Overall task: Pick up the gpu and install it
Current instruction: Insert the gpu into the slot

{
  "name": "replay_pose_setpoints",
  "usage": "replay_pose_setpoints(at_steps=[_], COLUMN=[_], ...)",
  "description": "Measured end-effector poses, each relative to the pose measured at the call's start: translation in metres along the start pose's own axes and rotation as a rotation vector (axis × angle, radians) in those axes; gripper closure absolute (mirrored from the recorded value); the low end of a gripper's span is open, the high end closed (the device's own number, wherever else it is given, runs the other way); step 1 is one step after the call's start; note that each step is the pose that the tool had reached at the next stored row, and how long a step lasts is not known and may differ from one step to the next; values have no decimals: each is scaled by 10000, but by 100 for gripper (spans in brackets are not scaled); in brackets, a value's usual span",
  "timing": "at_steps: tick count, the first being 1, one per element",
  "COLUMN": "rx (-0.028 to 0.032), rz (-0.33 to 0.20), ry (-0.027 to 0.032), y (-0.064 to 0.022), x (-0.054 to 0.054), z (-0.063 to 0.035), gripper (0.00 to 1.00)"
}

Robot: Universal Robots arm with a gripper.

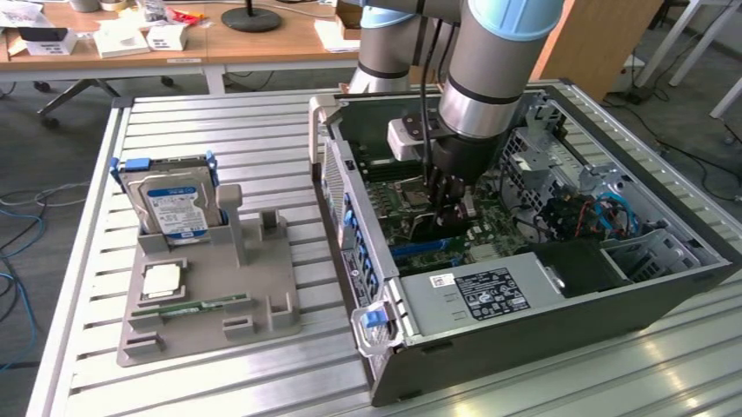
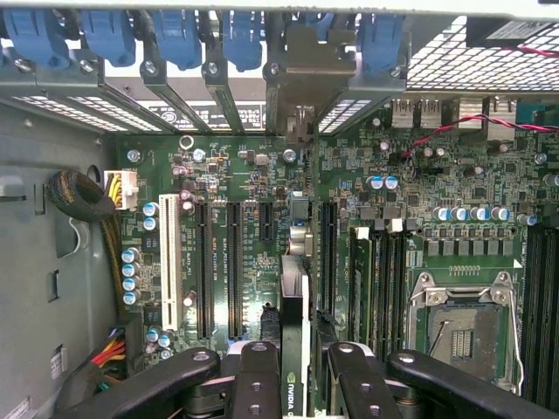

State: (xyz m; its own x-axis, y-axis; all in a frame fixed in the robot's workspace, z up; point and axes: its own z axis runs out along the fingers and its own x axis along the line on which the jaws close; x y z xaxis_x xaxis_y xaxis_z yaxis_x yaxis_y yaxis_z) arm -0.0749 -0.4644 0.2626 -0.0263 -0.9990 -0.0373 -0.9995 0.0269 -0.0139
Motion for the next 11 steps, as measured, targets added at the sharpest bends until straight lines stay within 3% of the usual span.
replay_pose_setpoints(at_steps=[11], rx=[26], rz=[1], ry=[-10], y=[4], x=[0], z=[5], gripper=[74])
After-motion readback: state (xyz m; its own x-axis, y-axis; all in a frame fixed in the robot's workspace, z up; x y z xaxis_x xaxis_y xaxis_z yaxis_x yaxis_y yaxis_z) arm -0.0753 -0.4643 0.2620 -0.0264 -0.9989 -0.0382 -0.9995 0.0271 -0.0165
